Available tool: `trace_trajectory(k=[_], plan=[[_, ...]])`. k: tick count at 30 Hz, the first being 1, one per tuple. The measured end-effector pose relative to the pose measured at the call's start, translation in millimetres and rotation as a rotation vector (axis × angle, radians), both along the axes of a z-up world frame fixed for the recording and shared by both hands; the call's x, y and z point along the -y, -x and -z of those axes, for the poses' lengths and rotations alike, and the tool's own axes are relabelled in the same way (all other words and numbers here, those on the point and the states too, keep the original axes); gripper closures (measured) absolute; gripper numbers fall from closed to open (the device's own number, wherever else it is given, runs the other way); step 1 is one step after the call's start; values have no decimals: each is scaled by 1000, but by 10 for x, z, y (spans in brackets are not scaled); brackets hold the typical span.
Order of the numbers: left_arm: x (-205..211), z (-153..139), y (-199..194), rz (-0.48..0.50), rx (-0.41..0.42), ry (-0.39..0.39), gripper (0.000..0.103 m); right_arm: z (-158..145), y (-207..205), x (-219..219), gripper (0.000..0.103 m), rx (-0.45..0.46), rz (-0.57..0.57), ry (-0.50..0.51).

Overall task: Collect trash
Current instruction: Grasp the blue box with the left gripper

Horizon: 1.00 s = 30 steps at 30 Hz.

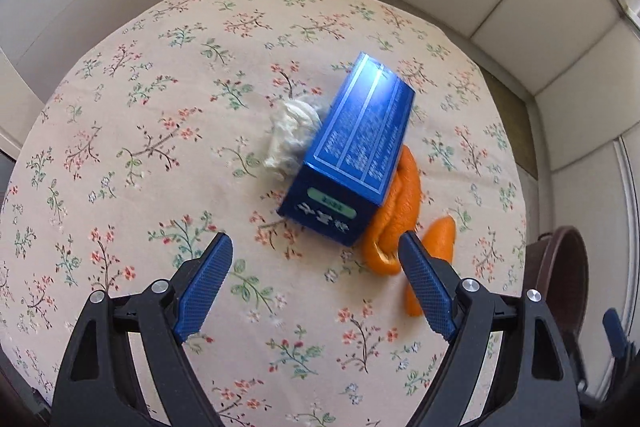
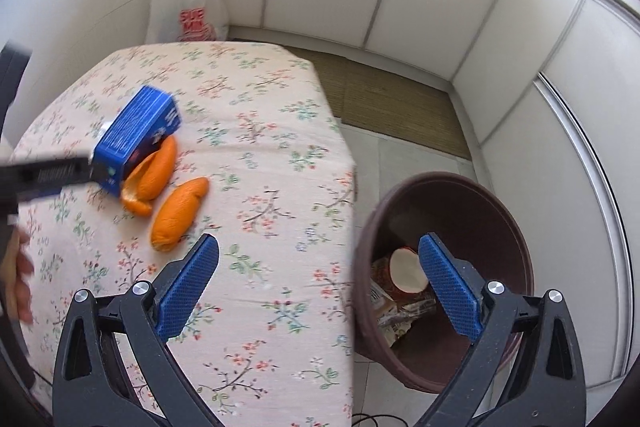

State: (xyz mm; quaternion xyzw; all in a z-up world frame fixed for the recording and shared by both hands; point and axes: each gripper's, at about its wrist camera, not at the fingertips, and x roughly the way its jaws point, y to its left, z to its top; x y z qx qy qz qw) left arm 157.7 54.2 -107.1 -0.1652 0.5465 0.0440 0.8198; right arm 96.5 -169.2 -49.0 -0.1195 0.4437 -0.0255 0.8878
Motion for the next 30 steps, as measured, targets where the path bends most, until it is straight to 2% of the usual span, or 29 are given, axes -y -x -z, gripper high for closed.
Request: trace_trajectory(k=[5, 8, 11, 13, 15, 17, 19, 20, 21, 25, 28, 30], plan=[[-89, -71, -313, -14, 6, -1, 20, 89, -6, -288, 7, -29, -72, 25], [1, -55, -568, 44, -12, 35, 20, 123, -9, -419, 7, -44, -107, 43], [138, 19, -797, 108, -56, 33, 20, 141, -1, -504, 7, -50, -135, 65], [203, 91, -885, 111, -78, 29, 20, 158, 9, -519, 7, -55, -141, 73], [251, 175, -970, 116, -104, 13, 21, 181, 8, -494, 7, -62, -135, 78], [298, 243, -1013, 133, -120, -48, 21, 200, -16, -444, 7, -70, -122, 76], [327, 255, -1010, 155, -109, -107, 26, 205, -34, -406, 7, -73, -112, 65], [321, 244, -996, 168, -96, -108, 38, 202, -38, -396, 7, -71, -110, 60], [303, 223, -980, 175, -82, -95, 43, 192, -37, -392, 7, -68, -108, 54], [52, 87, -852, 128, -35, 17, 48, 174, -18, -430, 7, -64, -119, 53], [-237, -90, -637, 54, 50, 174, 48, 176, -5, -464, 7, -65, -128, 65], [-416, -282, -440, 16, 121, 245, 48, 167, -3, -470, 7, -65, -128, 61]])
